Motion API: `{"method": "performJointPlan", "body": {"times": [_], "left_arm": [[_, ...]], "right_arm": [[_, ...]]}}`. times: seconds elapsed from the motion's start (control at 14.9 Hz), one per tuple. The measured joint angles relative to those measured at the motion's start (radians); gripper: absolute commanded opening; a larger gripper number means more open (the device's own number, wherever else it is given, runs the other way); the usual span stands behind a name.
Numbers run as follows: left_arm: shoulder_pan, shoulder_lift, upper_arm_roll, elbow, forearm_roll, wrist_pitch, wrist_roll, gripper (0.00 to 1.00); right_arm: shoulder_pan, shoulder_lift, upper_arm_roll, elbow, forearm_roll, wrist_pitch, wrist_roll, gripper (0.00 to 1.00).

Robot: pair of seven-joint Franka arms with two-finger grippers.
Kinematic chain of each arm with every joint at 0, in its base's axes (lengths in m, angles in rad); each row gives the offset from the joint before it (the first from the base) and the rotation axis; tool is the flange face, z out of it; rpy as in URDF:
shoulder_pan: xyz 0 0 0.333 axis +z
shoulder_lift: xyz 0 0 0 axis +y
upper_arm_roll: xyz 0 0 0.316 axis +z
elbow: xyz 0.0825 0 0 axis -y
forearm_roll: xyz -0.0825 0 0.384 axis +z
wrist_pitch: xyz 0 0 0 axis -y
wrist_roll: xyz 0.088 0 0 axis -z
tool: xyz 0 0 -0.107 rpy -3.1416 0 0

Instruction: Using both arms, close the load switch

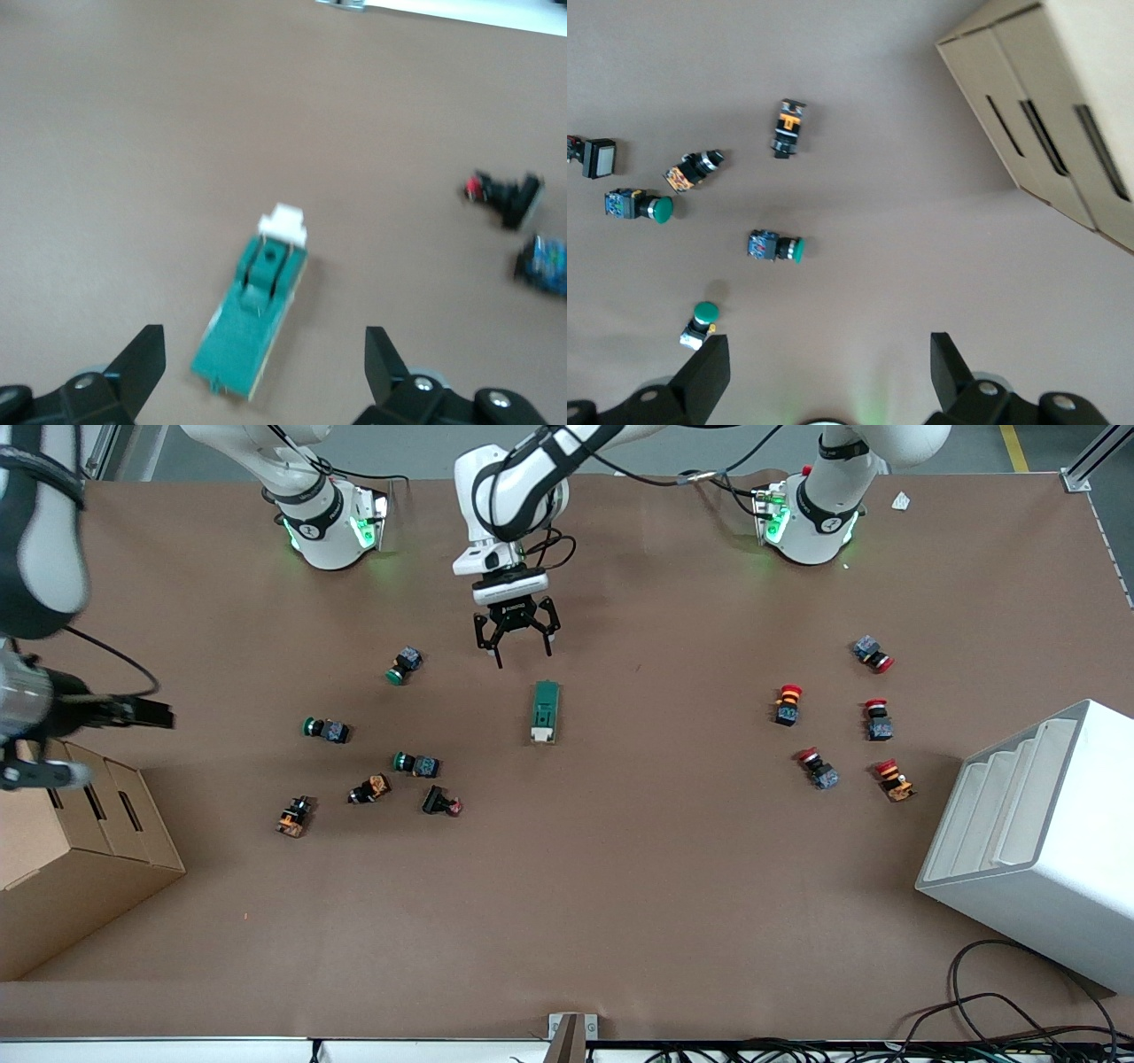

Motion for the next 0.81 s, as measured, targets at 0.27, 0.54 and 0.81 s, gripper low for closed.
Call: {"method": "performJointPlan", "body": {"times": [0.27,0.54,0.81], "left_arm": [[0.149,-0.133,0.002,0.026,-0.225,-0.002,0.195,1.00],[0.300,-0.235,0.003,0.026,-0.382,-0.053,0.418,1.00],[0.460,-0.336,0.006,0.038,-0.510,-0.135,0.687,1.00]], "right_arm": [[-0.008,-0.011,0.005,0.101,-0.001,-0.095,-0.003,1.00],[-0.008,-0.010,0.014,0.121,-0.001,-0.104,-0.003,1.00],[0.007,-0.012,0.028,0.122,0.015,-0.157,0.000,1.00]]}}
